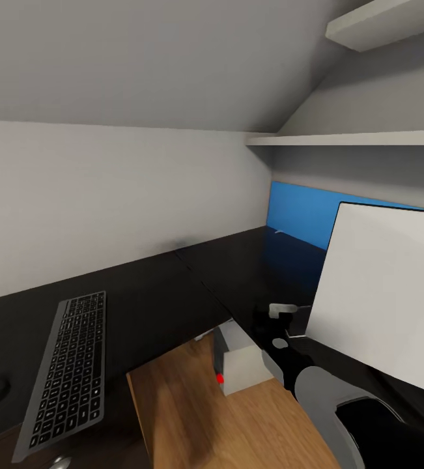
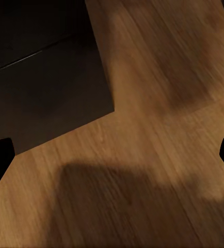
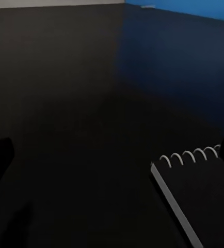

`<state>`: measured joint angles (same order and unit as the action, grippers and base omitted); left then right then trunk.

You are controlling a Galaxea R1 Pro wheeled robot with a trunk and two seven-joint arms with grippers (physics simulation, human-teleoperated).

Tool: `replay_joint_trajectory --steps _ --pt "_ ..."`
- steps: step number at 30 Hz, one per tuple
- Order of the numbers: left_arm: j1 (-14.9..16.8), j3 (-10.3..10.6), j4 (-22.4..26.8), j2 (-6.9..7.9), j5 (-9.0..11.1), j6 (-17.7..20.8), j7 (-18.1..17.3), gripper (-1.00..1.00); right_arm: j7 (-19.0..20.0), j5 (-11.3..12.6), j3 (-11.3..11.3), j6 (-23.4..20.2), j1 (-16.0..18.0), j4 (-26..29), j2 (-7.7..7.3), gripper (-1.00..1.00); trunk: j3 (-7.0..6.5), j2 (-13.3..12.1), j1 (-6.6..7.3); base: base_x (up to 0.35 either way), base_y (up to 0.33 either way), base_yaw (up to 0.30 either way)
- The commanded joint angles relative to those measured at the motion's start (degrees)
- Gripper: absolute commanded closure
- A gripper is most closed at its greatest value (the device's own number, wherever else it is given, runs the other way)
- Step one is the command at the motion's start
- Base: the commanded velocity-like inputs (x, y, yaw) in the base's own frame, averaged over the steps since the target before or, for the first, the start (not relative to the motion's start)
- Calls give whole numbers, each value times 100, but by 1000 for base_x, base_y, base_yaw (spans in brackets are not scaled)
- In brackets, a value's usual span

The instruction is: In the bedroom, organize the workspace by keeping the computer under the desk, ensuring the monitor is on the desk, placing the keyboard on the desk next to the monitor, placing the mouse on the desk next to the keyboard, moving the folder from the swivel chair onto the desk next to the mouse, stacking the notebook on top of the folder with the pen on top of the notebook, and positioning the swivel chair next to the desk.

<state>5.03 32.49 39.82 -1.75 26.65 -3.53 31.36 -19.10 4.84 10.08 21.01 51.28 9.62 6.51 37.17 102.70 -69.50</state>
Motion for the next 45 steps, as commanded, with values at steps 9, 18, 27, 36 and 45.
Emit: replay_joint_trajectory --steps 9,18,27,36,45 --pt "7 37 0 0 60 -41 42 -100 -5 306 -241 18 5 -4 -1 -100 6 3 1 0 0 0" --pt "7 34 0 0 60 -42 45 -100 6 803 -313 -72 5 -4 -1 -100 6 3 1 0 0 0" --pt "7 34 0 3 60 -42 45 -100 16 973 -322 -511 5 21 -1 -100 6 3 1 0 0 0" --pt "7 30 0 -1 53 -42 45 -100 17 1225 -329 -608 5 30 -8 -100 6 3 1 0 0 0" --pt "7 29 0 0 51 -42 45 -100 20 1371 -316 -651 5 36 -3 -100 6 3 1 0 0 0"
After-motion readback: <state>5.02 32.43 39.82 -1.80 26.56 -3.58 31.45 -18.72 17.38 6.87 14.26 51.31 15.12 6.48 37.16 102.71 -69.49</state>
